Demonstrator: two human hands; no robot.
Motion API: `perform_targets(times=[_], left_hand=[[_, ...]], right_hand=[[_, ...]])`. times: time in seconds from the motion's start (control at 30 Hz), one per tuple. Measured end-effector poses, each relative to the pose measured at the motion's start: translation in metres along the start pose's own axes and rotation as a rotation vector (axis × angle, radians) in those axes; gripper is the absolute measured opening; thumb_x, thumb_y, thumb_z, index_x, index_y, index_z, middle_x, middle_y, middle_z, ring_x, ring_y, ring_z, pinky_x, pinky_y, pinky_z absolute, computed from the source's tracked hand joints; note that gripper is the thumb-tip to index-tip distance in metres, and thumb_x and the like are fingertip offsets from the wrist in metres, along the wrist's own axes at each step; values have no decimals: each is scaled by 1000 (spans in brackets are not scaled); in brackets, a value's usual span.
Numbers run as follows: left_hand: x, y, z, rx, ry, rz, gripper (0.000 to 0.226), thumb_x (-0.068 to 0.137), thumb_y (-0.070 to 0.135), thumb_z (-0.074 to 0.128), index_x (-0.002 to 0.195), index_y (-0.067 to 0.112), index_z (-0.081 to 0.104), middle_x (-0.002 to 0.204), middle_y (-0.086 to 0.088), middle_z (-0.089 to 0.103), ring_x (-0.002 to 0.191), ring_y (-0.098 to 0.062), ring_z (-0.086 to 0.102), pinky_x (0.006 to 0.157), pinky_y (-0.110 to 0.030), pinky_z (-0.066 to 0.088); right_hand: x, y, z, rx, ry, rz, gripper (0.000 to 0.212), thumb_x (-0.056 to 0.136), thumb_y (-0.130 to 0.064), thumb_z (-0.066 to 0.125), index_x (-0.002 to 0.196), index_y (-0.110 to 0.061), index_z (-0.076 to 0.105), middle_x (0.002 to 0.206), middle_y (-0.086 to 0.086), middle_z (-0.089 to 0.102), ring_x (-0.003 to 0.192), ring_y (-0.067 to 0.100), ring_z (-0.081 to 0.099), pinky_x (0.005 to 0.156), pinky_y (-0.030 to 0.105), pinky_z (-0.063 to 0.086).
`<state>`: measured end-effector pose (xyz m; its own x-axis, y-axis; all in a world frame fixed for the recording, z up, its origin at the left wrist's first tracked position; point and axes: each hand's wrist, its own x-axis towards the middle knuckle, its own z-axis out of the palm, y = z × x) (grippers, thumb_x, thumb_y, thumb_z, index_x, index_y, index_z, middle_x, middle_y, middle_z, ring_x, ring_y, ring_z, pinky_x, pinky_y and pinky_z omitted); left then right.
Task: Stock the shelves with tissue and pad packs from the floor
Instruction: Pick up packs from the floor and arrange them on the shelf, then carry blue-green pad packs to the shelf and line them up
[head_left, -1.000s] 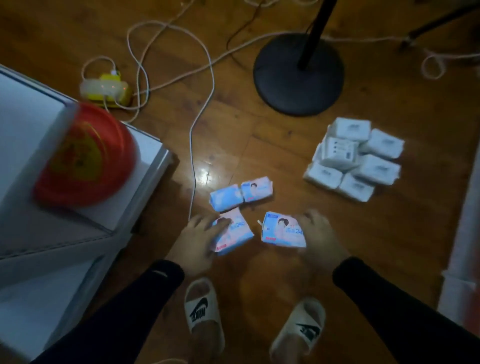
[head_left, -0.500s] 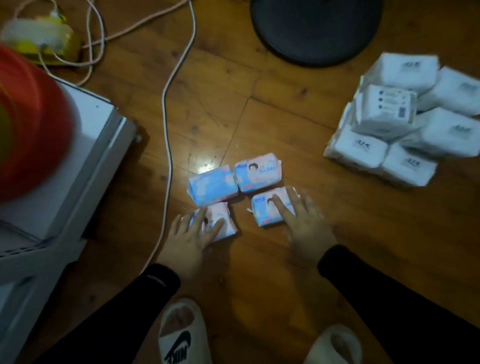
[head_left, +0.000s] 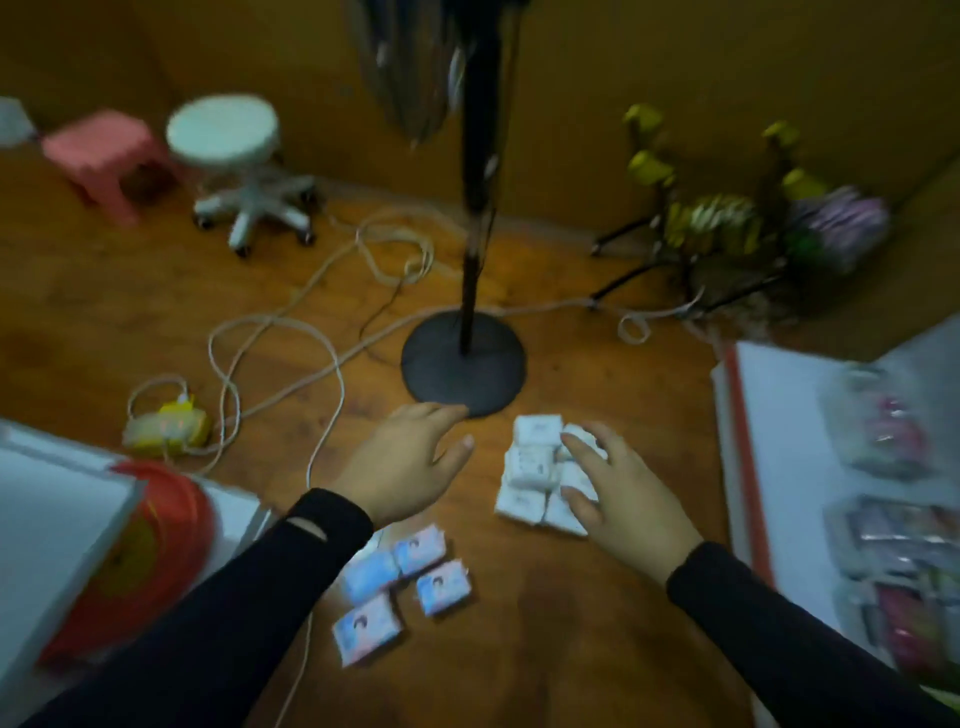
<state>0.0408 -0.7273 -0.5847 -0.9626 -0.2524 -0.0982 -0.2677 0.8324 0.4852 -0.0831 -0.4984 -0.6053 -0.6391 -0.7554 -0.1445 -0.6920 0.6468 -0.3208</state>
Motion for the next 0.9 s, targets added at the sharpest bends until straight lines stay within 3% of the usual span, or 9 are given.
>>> perform_targets(times=[0.1, 0.23, 0.33, 0.43, 0.53, 0.67, 0.9], left_hand=[[19, 90, -107, 41, 69, 163, 51, 98, 48, 38, 142, 22, 40, 143, 3, 45, 133, -15, 36, 107, -32, 33], [25, 213, -220, 81, 162, 395, 53, 97, 52, 37, 141, 24, 41, 142, 3, 46, 132, -16, 37, 105, -32, 33], [20, 302, -280, 90, 222, 567, 53, 95, 55, 37, 140, 27, 43, 139, 5, 48, 130, -13, 39, 104, -30, 34], [8, 385, -316, 80, 233, 738, 51, 95, 53, 39, 140, 28, 42, 139, 6, 48, 130, -12, 39, 104, -30, 35], [-7, 463, -329, 75, 226, 886, 53, 94, 56, 40, 140, 30, 41, 141, 7, 47, 131, -12, 38, 104, -30, 35], [-31, 557, -319, 44, 156, 1079, 56, 92, 58, 44, 141, 31, 41, 141, 7, 47, 130, -13, 39, 103, -29, 34], [-65, 694, -262, -9, 36, 1304, 53, 95, 53, 44, 140, 26, 44, 139, 7, 49, 127, -10, 41, 103, -28, 34]], right_hand=[[-26, -9, -136, -74, 197, 13, 58, 95, -39, 49, 148, -28, 28, 156, 0, 18, 138, 20, 29, 106, 31, 36], [-86, -23, -301, -180, 453, 72, 55, 94, -38, 53, 144, -21, 39, 150, 7, 32, 133, 27, 39, 106, 40, 40], [-153, -33, -403, -253, 617, 153, 55, 91, -41, 49, 141, -17, 43, 145, 11, 38, 130, 29, 41, 106, 40, 38], [-226, -40, -475, -328, 745, 288, 53, 90, -39, 48, 136, -14, 49, 140, 15, 43, 120, 33, 51, 100, 43, 45], [-301, -44, -515, -347, 842, 412, 53, 89, -40, 46, 132, -10, 52, 136, 19, 46, 116, 38, 54, 96, 48, 47], [-393, -41, -537, -412, 894, 613, 54, 89, -38, 53, 137, -13, 48, 142, 14, 41, 125, 33, 46, 104, 40, 38], [-514, 14, -545, -429, 837, 892, 54, 96, -43, 47, 144, -21, 37, 149, 6, 32, 132, 26, 37, 105, 37, 37]])
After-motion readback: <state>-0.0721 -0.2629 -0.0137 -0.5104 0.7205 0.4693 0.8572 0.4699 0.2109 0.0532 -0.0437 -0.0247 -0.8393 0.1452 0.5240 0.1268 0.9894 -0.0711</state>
